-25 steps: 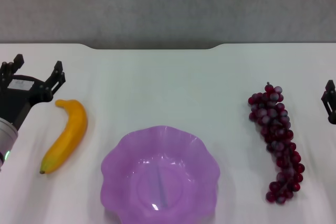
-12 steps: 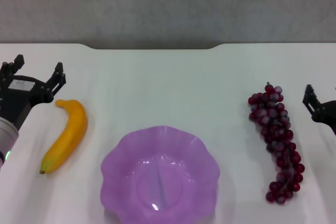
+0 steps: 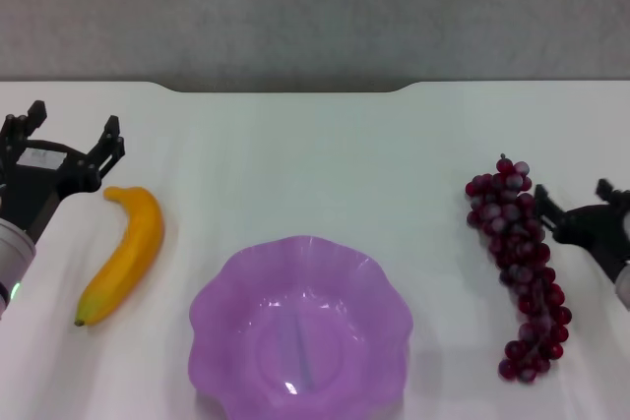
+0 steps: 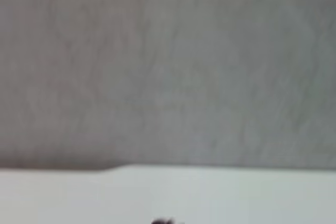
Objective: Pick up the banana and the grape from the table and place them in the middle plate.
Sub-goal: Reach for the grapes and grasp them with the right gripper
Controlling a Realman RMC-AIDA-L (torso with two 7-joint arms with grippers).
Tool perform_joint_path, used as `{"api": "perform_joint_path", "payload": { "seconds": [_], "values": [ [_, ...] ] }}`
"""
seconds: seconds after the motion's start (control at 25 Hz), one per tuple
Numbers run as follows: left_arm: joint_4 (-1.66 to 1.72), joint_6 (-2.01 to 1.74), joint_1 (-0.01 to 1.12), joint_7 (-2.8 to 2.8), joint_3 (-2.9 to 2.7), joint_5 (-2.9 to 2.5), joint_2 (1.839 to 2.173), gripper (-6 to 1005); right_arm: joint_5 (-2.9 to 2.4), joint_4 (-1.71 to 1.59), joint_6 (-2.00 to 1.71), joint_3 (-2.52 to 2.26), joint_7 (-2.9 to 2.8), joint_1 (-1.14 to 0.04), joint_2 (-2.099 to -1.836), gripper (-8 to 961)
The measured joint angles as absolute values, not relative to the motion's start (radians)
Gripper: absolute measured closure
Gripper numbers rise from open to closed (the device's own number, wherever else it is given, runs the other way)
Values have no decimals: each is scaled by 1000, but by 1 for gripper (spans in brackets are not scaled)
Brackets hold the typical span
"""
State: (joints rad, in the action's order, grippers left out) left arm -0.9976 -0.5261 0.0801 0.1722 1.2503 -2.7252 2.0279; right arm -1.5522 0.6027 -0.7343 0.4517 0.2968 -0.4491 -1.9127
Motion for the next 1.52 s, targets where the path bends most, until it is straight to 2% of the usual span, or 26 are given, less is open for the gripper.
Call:
{"api": "perform_joint_path", "payload": {
  "seconds": [0.28, 0.52, 0.6, 0.76, 1.0, 1.52],
  "values": [
    [-1001, -526, 80, 173, 1247, -2726, 2028, 116, -1565, 594, -609, 454, 299, -499, -1911, 61],
    [-1002, -527, 81, 173, 1246, -2726, 2026, 116, -1575, 579, -563, 447, 305, -507, -1921, 63],
    [-1002, -529, 81, 173, 1246, -2726, 2026, 116, -1579, 572, -555, 444, 306, -509, -1927, 63],
    [-1002, -531, 81, 174, 1244, -2726, 2026, 116, -1617, 525, -502, 447, 304, -528, -1959, 64],
    [-1003, -532, 81, 184, 1244, -2726, 2028, 117, -1625, 491, -478, 445, 301, -541, -1979, 66],
    [-1003, -535, 80, 185, 1245, -2726, 2028, 117, -1631, 474, -479, 448, 301, -531, -1994, 69]
  ]
}}
